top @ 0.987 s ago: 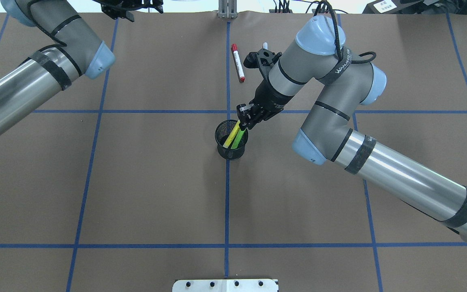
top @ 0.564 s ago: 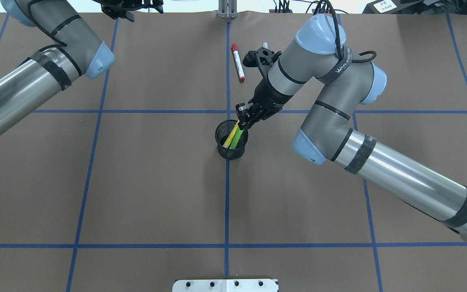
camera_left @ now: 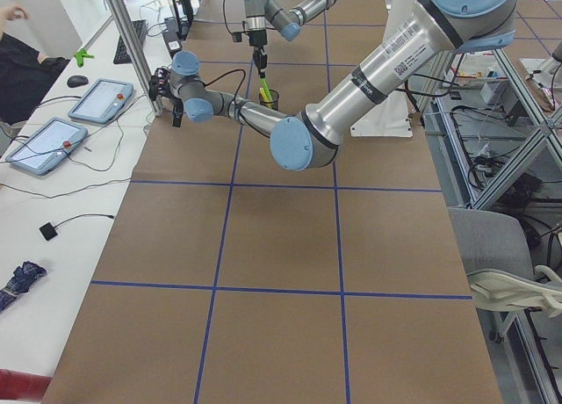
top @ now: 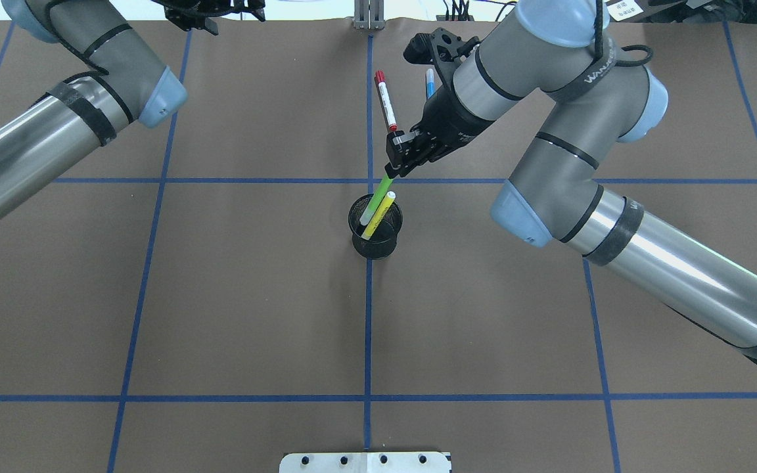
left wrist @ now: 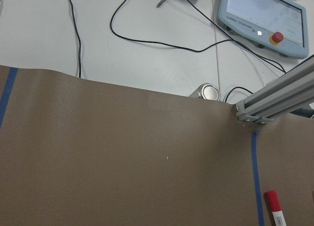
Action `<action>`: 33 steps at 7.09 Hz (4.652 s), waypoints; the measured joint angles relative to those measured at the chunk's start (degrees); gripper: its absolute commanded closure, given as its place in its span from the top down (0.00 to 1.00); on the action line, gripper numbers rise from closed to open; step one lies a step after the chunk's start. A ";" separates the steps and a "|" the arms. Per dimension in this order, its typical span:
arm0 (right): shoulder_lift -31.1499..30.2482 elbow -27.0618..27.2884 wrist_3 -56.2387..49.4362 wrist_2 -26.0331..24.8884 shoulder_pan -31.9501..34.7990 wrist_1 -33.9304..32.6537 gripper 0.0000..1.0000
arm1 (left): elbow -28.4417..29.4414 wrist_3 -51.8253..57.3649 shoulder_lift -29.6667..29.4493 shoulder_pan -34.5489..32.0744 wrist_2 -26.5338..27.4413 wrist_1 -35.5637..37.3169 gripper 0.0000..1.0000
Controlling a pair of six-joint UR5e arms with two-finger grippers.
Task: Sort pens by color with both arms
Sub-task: 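Lift the green highlighter out and carry it beside the red-capped marker, then set down the green highlighter with the right gripper while the left gripper approaches the cup, then lower the left gripper over the cup toward the yellow highlighter while the right arm withdraws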
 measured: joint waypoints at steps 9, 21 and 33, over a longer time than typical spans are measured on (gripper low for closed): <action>3.88 1.38 14.19 -59.60 -7.20 -4.83 0.00 | -7.24 -0.54 4.97 -0.42 -0.03 -0.01 1.00; 22.95 -43.22 15.04 -78.38 -15.20 10.64 1.00 | -7.88 -0.38 9.89 -2.57 0.09 -0.52 1.00; 13.61 -22.09 2.39 -5.69 16.41 -16.87 1.00 | -10.21 6.81 -14.70 11.10 -7.33 43.52 0.99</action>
